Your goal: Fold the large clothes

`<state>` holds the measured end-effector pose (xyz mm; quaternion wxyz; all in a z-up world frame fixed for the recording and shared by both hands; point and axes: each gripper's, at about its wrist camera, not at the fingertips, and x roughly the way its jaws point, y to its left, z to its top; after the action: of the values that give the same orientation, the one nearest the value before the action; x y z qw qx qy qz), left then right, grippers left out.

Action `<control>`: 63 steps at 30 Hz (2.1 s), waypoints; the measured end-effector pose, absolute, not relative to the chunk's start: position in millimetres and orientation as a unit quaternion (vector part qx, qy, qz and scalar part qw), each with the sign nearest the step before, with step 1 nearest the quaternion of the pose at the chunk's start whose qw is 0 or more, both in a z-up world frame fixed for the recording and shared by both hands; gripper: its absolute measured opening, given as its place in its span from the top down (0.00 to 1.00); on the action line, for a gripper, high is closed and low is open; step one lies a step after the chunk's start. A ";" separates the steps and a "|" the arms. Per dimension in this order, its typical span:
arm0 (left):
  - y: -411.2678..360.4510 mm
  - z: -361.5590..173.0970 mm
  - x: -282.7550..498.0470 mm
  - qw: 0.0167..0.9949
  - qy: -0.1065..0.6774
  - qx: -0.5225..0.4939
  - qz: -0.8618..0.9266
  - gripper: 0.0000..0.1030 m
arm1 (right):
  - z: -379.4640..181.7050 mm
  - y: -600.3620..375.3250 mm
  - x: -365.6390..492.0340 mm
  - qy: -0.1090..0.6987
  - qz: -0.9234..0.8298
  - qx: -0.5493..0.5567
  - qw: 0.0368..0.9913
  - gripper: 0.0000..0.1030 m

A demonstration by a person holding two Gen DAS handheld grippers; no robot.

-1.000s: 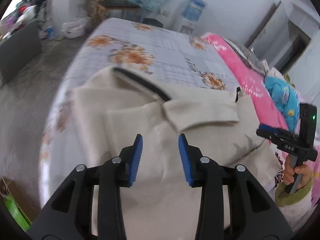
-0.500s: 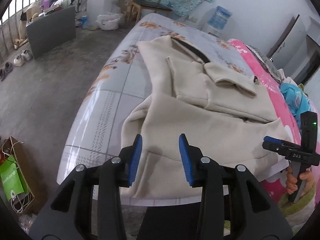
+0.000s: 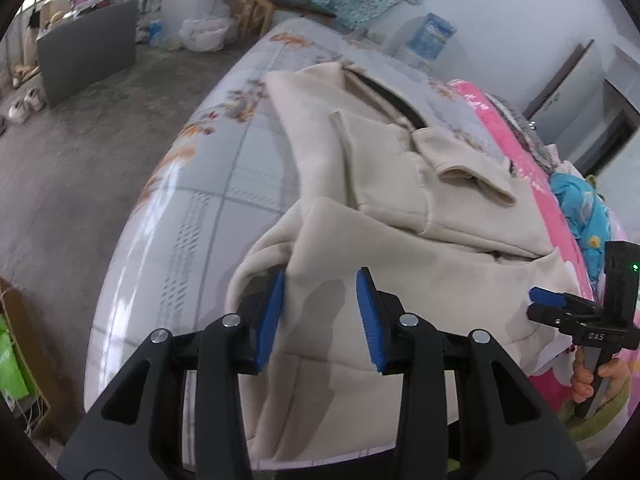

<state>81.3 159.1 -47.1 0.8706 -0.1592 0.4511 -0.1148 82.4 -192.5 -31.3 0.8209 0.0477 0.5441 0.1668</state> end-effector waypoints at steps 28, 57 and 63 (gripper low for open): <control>101.1 -35.3 94.2 0.888 0.457 -0.008 -0.046 0.80 | -32.0 -191.7 81.1 0.536 0.166 0.041 0.827 0.25; 77.5 -41.8 94.4 0.879 0.469 0.082 0.016 0.81 | -16.3 -345.5 96.4 0.495 -0.002 0.156 0.855 0.67; 76.8 -41.9 94.7 0.880 0.468 0.084 0.018 0.81 | -17.2 -340.8 100.1 0.506 -0.006 0.129 0.853 0.68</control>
<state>94.7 76.8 -41.9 0.8796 0.0836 0.4680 0.0176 100.1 -340.8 -17.2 0.8526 0.1286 0.5064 -0.0057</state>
